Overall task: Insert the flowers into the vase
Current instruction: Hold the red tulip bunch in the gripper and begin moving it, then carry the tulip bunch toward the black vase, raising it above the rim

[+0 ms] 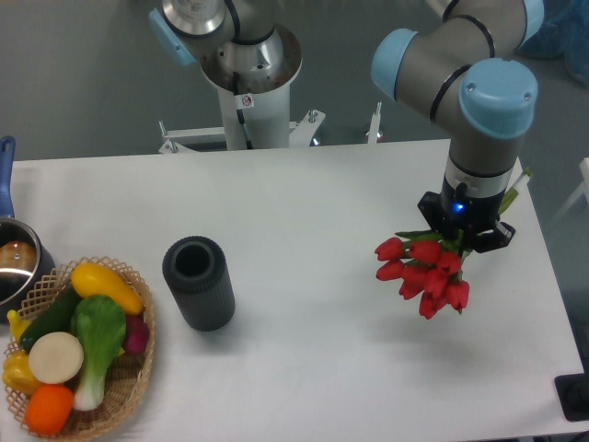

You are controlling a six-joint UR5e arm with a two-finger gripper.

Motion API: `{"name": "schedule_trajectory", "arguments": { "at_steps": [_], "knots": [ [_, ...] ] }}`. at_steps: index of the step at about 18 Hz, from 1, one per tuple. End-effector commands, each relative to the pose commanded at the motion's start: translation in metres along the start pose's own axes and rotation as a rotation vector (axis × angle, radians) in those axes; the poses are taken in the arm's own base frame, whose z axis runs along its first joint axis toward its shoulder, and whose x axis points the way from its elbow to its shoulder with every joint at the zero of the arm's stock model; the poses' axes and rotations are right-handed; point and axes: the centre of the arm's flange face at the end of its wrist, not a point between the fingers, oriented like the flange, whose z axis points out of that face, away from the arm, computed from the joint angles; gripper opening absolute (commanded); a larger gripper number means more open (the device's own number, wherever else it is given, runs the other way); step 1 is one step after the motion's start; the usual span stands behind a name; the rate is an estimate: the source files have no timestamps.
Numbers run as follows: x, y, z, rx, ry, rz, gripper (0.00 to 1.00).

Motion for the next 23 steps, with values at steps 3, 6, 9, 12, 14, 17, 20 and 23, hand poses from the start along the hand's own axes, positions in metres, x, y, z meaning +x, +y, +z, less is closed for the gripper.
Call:
{"name": "schedule_trajectory", "arguments": {
  "at_steps": [3,6,9,12,14,17,20,23],
  "knots": [
    [0.001,-0.002,0.001,0.002,0.002,0.003,0.0],
    [0.006,-0.014,0.001,0.017,0.003,0.02,0.01],
    [0.012,-0.029,-0.004,0.056,0.007,0.029,0.0],
    [0.017,-0.037,-0.005,0.076,0.013,0.039,0.0],
    [0.024,-0.049,-0.011,0.123,0.019,0.049,0.0],
    [0.026,-0.062,-0.026,0.279,0.024,0.008,0.0],
    [0.025,-0.075,-0.044,0.408,-0.017,-0.037,0.0],
    [0.024,-0.085,-0.055,0.521,-0.027,-0.071,0.0]
  ]
}}
